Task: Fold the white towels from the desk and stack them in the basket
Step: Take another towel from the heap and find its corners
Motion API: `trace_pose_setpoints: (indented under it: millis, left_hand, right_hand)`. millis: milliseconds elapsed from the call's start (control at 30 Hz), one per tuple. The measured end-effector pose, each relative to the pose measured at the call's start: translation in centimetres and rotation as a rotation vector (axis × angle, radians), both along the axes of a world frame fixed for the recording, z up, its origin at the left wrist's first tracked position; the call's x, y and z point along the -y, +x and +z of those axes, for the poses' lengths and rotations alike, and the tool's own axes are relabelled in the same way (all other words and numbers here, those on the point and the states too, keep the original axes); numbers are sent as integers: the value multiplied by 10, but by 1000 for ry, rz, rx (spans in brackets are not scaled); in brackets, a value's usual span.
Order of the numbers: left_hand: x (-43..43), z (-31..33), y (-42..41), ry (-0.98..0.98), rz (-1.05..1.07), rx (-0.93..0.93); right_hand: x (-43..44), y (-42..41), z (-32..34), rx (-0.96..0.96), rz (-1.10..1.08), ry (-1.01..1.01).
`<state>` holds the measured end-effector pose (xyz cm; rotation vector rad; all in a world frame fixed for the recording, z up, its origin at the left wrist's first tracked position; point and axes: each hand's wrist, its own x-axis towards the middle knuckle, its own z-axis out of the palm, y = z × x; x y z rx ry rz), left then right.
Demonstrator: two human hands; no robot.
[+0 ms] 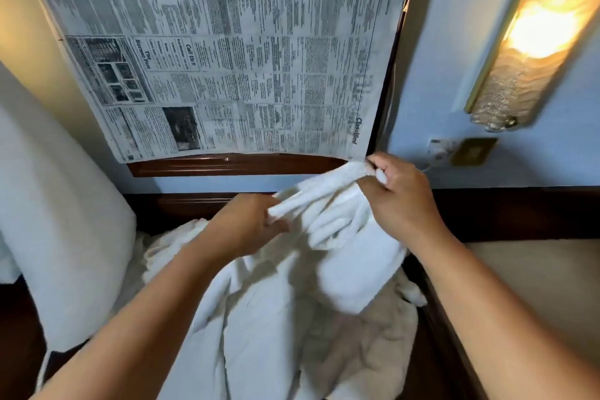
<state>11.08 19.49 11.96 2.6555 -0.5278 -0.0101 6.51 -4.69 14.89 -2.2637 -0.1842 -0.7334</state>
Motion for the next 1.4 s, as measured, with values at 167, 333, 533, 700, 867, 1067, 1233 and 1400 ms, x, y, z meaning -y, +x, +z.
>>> trace_pose_setpoints:
  millis: [167,333,533,700,867,1067,1233,1400]
  left_hand:
    - [46,-42,-17,-103,-4,10]
    - [142,-22,-49,-275,-87,212]
    - [311,10,-124,-433,-331,305]
    - [454,59,-221,-742,-527,322]
    - [556,85,-303,-821,-809,230]
    - [644,74,-366,-740,-905,82]
    - [708,51,-390,-701,-1005,73]
    - [790,13,-375,-673,-1066,33]
  right_hand:
    - [84,-48,-3,-64,-203,146]
    - [222,-132,8,79,-530,428]
    - [408,-316,38,428,-946,686]
    - [462,-455,59,476,-1318,403]
    - [445,-495,37,19,-1084,191]
    - [446,-526,0,-176,-786,568]
    - [495,-515,-11,-275,-890,450]
    - [590,-518,-27,-238,-1084,328]
